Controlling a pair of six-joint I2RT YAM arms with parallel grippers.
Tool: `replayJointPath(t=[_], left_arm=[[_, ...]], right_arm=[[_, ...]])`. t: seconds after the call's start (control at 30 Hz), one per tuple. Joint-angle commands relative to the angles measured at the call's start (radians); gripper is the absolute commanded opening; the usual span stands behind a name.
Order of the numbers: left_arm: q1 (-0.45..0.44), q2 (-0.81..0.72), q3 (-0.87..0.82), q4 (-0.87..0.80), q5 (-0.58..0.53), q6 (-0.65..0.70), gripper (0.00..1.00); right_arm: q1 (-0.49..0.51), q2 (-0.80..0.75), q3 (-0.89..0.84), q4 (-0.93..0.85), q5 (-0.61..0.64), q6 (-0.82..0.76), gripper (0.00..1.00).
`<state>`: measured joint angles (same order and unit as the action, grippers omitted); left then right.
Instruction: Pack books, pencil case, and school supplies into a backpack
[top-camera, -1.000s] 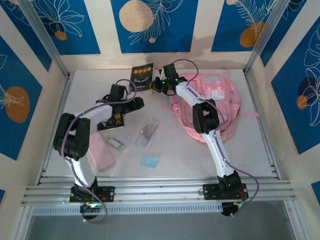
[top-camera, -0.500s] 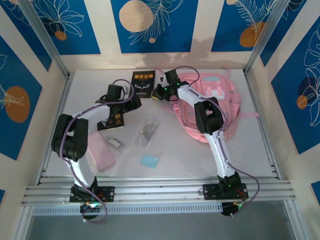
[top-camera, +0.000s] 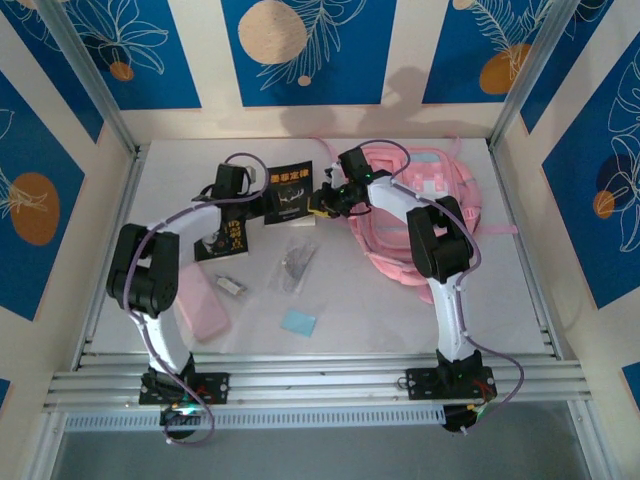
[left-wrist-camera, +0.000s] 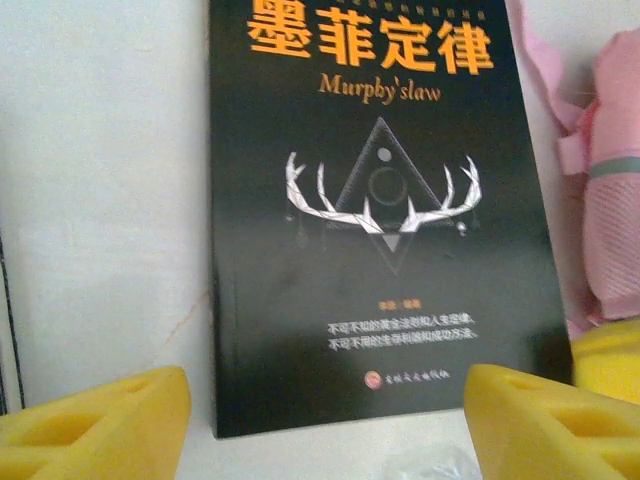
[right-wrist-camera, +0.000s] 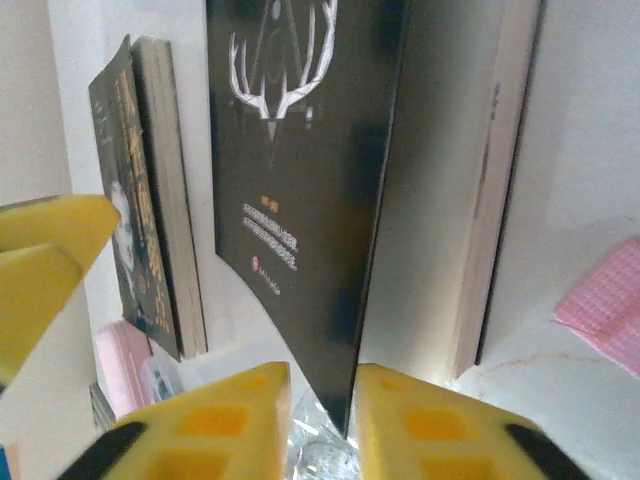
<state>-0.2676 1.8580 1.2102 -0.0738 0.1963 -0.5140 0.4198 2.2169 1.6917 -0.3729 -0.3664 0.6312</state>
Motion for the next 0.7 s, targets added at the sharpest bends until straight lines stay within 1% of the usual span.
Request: replayJointPath(t=[0.0, 0.1, 0.23, 0.4, 0.57, 0.67], left_arm=[[0.01, 0.06, 0.044, -0.035, -0.047, 0.028, 0.72], [0.009, 0.103, 0.078, -0.054, -0.052, 0.032, 0.71], [0.008, 0.143, 0.099, -0.058, -0.041, 0.034, 0.68], [0.007, 0.18, 0.111, -0.072, -0.025, 0.037, 0.65], [0.005, 0.198, 0.103, -0.077, -0.002, 0.036, 0.62], [0.002, 0.205, 0.095, -0.071, 0.015, 0.031, 0.59]], right_arm=[[0.006, -0.025, 0.032, -0.053, 0.084, -0.039, 0.37], [0.013, 0.007, 0.102, -0.085, 0.205, -0.06, 0.42], [0.018, 0.073, 0.181, -0.092, 0.272, -0.056, 0.44], [0.032, 0.173, 0.292, -0.118, 0.309, -0.036, 0.44], [0.057, 0.238, 0.373, -0.172, 0.379, -0.035, 0.44], [0.069, 0.249, 0.379, -0.169, 0.352, -0.033, 0.44]])
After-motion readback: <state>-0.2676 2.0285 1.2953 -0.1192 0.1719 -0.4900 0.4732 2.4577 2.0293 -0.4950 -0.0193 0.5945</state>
